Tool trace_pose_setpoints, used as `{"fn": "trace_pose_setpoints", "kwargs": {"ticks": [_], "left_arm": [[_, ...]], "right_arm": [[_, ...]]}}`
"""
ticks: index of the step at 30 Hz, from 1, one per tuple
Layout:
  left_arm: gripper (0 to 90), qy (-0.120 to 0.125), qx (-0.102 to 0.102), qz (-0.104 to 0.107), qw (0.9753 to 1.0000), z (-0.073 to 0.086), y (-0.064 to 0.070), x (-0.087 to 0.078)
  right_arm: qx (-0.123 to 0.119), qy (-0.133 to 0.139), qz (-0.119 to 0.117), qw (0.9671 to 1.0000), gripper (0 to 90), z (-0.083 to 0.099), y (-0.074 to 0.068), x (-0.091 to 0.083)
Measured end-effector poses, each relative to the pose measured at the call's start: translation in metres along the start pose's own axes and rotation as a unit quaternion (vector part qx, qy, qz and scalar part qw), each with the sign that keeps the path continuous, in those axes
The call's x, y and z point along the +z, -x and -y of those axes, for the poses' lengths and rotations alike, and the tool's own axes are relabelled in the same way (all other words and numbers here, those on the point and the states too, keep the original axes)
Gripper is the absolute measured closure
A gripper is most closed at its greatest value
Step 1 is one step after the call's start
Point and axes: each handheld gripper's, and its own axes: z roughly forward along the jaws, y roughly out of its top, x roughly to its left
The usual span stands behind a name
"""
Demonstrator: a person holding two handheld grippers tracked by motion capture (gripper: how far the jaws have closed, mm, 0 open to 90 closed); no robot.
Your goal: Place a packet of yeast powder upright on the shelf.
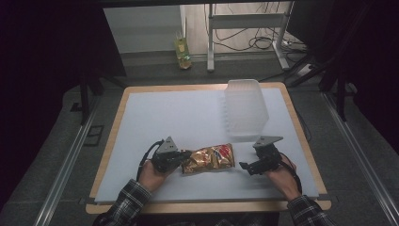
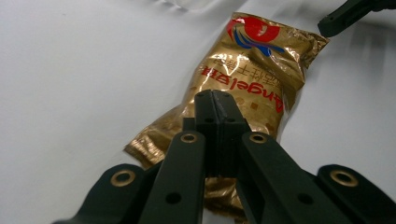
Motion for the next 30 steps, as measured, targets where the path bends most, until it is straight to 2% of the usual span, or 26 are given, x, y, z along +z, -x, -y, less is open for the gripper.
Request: {"fn": "trace_pose_setpoints", "kwargs": {"ticks": [5,7,11,13,19,24,30], "left_arm": [[89.6,-0.025,0.0,0.002,0.9997,0.002,0.002,0.016],[89.7,-0.03,0.001,0.002,0.9995,0.004,0.001,0.017],[89.9,-0.043,-0.019,0.008,0.9989,0.007,-0.004,0.016],[90.0,-0.043,-0.023,0.009,0.9988,0.009,-0.004,0.015],[90.0,-0.047,-0.017,-0.001,0.9988,0.013,0.0,0.01],[90.0,-0.044,-0.003,-0.008,0.999,0.019,0.003,0.003],[90.0,-0.042,-0.013,-0.006,0.999,0.023,0.003,0.0]], "right_arm": [[-0.002,0.0,-0.001,1.0,5.8,0.0,0.0,0.001],[-0.004,-0.001,-0.001,1.0,5.9,0.0,0.0,0.001],[-0.008,0.001,-0.004,1.0,5.9,-0.001,-0.001,0.001],[-0.011,0.004,-0.004,0.9999,5.8,-0.002,-0.002,0.001],[-0.014,0.006,0.001,0.9999,5.8,-0.002,-0.002,-0.002],[-0.013,0.006,0.002,0.9999,5.9,-0.001,-0.002,-0.003],[-0.016,0.005,0.0,0.9999,5.8,-0.003,-0.005,-0.004]]}}
